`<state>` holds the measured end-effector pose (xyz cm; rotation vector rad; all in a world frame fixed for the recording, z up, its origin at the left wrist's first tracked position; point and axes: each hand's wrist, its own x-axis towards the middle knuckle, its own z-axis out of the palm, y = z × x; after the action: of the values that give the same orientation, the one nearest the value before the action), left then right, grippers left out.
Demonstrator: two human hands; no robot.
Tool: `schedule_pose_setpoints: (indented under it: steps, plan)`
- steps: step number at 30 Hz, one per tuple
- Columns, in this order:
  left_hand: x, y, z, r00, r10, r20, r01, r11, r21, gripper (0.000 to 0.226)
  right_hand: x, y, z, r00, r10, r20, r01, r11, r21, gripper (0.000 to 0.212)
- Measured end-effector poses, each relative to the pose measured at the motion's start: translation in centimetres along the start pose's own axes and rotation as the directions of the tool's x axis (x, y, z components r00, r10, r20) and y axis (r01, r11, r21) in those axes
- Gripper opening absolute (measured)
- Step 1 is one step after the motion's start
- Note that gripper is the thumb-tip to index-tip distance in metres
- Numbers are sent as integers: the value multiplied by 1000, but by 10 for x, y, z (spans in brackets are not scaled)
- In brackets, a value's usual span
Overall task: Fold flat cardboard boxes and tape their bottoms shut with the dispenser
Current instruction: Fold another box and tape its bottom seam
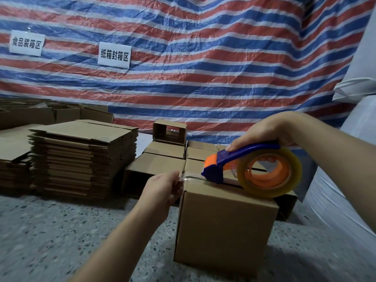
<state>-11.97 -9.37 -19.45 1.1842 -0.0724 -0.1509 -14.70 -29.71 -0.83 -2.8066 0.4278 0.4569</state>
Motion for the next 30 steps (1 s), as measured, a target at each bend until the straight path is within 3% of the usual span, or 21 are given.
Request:
schedule_pose_setpoints:
  steps: [6, 9, 15, 19, 21, 23, 25, 26, 28, 30]
  plan:
    - [-2, -20, -2, 971, 237, -18, -218, 919, 327, 52, -2, 2, 2, 1000, -15, -18, 16, 1000, 23, 78]
    - [0, -18, -3, 980, 199, -16, -178, 907, 382, 50, -3, 1, 4, 999, -31, -33, 32, 999, 18, 73]
    - [0, -19, 1, 997, 56, -47, -34, 922, 385, 46, -5, -1, 7, 999, -40, -34, 41, 999, 33, 58]
    - [3, -26, 1, 996, -26, -82, 53, 932, 359, 46, -4, -2, 7, 999, -40, -31, 41, 998, 42, 37]
    - [3, -36, -3, 993, 6, -117, 38, 927, 374, 42, -4, -2, 8, 999, -36, -29, 37, 999, 36, 36]
    - [-7, -37, -5, 976, 152, -154, -89, 932, 352, 30, -3, -2, 8, 999, -38, -31, 38, 999, 16, 48]
    - [-18, -30, -3, 927, 355, -121, -284, 875, 391, 45, -1, -1, 7, 999, -42, -35, 42, 999, 12, 48]
    - [-24, -26, 2, 913, 406, -41, -352, 835, 422, 57, 1, 0, 7, 998, -47, -39, 47, 999, 23, 41]
    - [-36, -21, 14, 900, 404, 165, -424, 718, 552, 72, 3, 1, 7, 998, -53, -43, 55, 998, 41, 33]
    - [-44, -22, 22, 889, 374, 266, -444, 552, 706, 61, 4, 1, 6, 998, -49, -38, 50, 998, 44, 36]
